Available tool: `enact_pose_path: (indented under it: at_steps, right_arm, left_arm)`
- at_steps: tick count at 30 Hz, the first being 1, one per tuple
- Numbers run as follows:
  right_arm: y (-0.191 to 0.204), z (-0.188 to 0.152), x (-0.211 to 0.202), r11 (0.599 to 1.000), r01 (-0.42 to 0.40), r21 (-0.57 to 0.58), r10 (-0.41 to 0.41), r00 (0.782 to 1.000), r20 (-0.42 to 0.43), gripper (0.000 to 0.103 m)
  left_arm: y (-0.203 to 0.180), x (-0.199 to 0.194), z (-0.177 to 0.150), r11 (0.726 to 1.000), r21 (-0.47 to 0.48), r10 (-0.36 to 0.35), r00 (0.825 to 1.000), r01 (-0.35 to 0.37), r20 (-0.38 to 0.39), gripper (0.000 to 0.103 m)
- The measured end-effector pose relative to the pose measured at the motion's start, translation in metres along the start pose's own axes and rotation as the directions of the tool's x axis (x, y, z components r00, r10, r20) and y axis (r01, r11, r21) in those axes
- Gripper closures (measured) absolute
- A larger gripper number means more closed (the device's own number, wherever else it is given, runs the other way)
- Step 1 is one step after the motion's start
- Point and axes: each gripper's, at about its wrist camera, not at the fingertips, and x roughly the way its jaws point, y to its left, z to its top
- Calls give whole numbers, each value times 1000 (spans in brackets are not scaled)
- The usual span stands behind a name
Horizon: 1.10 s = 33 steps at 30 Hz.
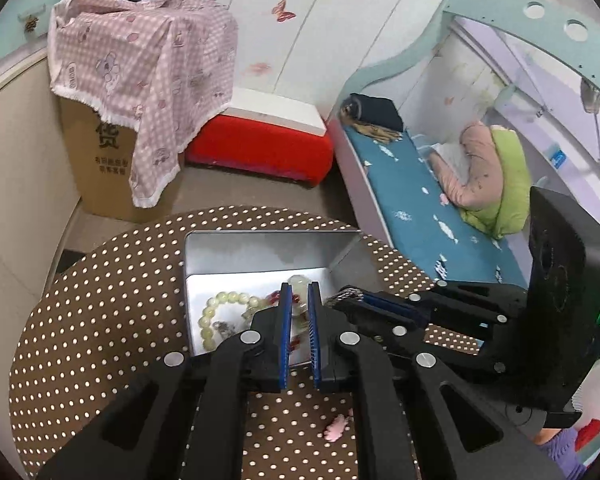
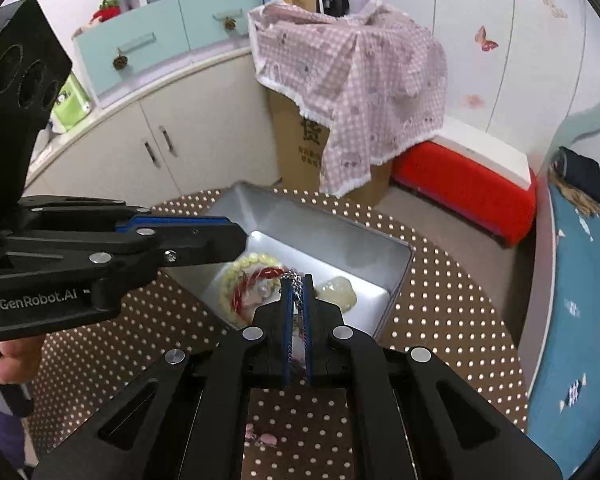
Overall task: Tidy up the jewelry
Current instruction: 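Carry the bracelet into the metal box with both grippers and release it, then grasp the small white-pink charm on the table with the right gripper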
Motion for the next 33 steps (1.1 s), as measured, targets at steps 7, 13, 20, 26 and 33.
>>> enact_pose_path:
  at_steps: [7,13,20,26,33]
  right_arm:
    - [1,-5,-4,1000,25,13,-26,1000,2,94]
    - [2,-10,-28,998,49,42,-51,997,55,45]
    - [15,-24,-69,997,55,52,-61,992,113,44]
    - [21,-61,-82,990,83,112,-96,989,113,44]
    - [31,-102,-51,973,82,217,-94,995,45,41]
  left_arm:
    - [4,-12,-15,999,-19,49,998,-49,24,51]
    - [7,-33,-24,997,-54,66,996,-63,61,42]
    - [8,-63,-44,989,-76,137,984,-129,114,36]
    - [15,-85,-69,978,-105,195,969,-180,154,36]
    - [24,-89,-101,959,-129,271,950,-252,154,36]
